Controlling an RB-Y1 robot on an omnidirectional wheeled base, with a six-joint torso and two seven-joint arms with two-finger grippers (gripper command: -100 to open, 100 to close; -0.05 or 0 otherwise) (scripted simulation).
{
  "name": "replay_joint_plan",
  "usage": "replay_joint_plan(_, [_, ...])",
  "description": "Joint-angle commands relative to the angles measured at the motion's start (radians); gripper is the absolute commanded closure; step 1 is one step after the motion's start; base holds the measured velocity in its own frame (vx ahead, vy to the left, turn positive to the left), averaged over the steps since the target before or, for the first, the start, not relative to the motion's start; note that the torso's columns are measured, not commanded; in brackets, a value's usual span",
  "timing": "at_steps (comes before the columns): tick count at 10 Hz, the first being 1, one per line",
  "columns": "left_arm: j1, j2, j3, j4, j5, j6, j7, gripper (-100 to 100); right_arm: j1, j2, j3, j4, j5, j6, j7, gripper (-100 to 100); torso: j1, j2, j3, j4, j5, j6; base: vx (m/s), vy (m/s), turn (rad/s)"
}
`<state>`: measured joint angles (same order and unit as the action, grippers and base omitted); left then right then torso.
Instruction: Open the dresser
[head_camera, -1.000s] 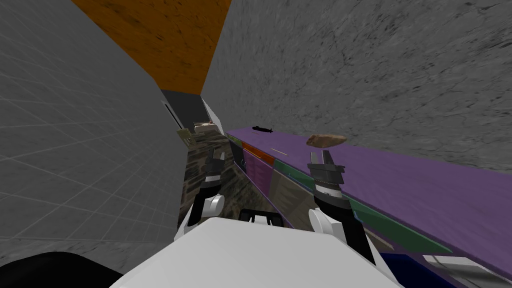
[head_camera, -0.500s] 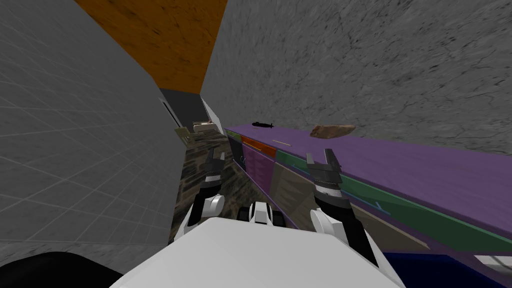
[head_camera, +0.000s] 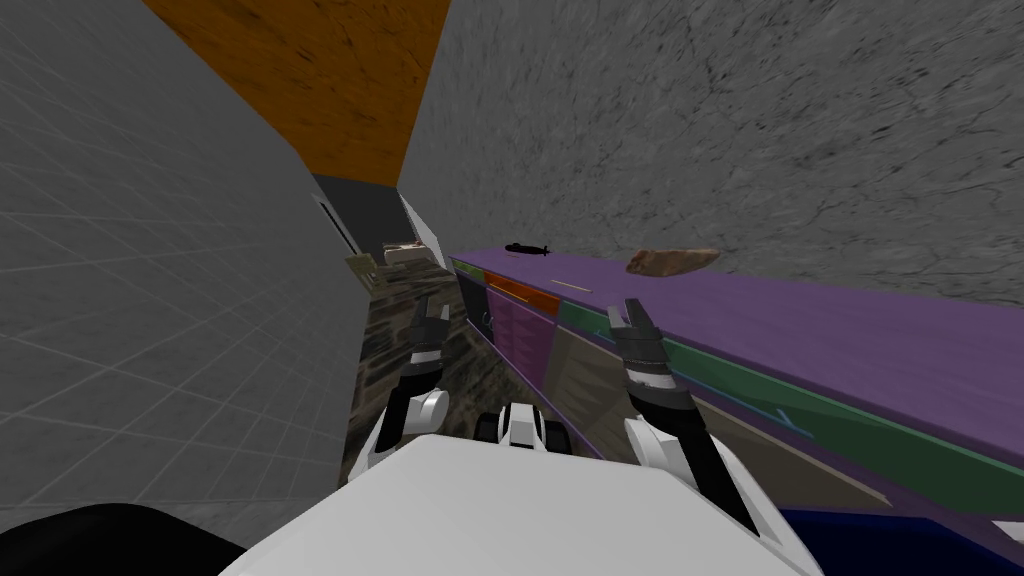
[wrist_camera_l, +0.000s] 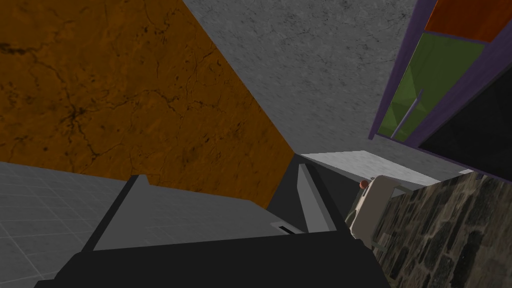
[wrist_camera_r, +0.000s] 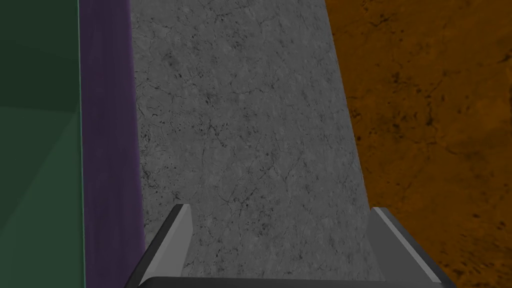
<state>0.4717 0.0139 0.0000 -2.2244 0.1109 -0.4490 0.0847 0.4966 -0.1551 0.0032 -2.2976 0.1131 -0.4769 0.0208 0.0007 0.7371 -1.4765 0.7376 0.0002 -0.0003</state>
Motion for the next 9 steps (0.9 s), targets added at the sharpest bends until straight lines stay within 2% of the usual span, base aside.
replay_joint_plan(1, [0.0,0.0,0.0,0.0,0.0,0.0,0.0,0,-0.016,-0.025,-0.008,0.019,0.08,0.007,0.08,-100,0.0,0.001,0.0,0.0,0.0,0.0,0.029,0.096,-0.031])
replay_joint_plan(2, [0.0,0.0,0.0,0.0,0.0,0.0,0.0,0,-0.016,-0.025,-0.008,0.019,0.08,0.007,0.09,-100,0.0,0.001,0.0,0.0,0.0,0.0,0.022,0.071,-0.013])
replay_joint_plan(4, [0.0,0.0,0.0,0.0,0.0,0.0,0.0,0,-0.03,-0.042,-0.017,0.032,0.147,0.015,0.153,-100,-0.002,0.001,0.001,0.0,-0.001,0.0,0.021,0.068,-0.03])
replay_joint_plan(5, [0.0,0.0,0.0,0.0,0.0,0.0,0.0,0,-0.03,-0.042,-0.017,0.032,0.15,0.015,0.164,-100,0.0,0.001,0.001,0.0,0.0,0.0,0.017,0.065,-0.018])
replay_joint_plan(9, [0.0,0.0,0.0,0.0,0.0,0.0,0.0,0,-0.054,-0.064,-0.032,0.052,0.264,0.028,0.28,-100,-0.001,0.001,0.0,0.0,0.0,0.0,0.015,0.075,-0.028])
